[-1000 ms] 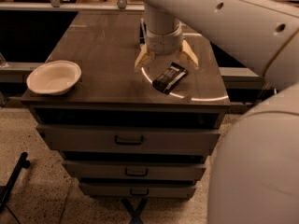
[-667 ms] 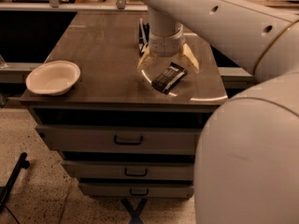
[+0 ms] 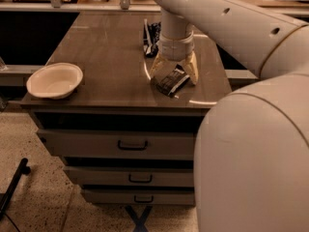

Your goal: Move rxbar chocolate near paper bowl

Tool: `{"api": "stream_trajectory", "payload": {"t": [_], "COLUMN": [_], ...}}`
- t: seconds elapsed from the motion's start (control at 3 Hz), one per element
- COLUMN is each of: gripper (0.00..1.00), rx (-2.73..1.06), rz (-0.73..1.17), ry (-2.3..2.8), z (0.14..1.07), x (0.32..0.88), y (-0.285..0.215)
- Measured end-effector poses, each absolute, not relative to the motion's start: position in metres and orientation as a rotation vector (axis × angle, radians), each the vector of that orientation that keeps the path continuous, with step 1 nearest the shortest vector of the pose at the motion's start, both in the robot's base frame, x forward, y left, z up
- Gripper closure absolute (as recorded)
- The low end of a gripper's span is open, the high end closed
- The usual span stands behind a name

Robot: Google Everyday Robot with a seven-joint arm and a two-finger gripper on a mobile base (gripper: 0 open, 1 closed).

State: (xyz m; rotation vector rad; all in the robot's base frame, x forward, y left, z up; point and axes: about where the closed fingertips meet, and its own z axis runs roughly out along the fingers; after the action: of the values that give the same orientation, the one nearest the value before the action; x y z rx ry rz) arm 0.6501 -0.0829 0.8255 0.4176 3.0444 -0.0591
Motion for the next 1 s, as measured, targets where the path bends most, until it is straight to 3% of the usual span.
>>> {"api": "stream_trajectory", "payload": {"t": [0.33, 0.67, 1.0], "gripper": [0.49, 0.8, 1.0], "rx": [0.431, 0.43, 0.43], "rz": [0.012, 0.013, 0.013], "ry": [3.064, 3.064, 3.064], "z": [0.825, 0.834, 0.835], "x": [0.652, 0.652, 0.652], "y": [-0.088, -0.088, -0.088]}}
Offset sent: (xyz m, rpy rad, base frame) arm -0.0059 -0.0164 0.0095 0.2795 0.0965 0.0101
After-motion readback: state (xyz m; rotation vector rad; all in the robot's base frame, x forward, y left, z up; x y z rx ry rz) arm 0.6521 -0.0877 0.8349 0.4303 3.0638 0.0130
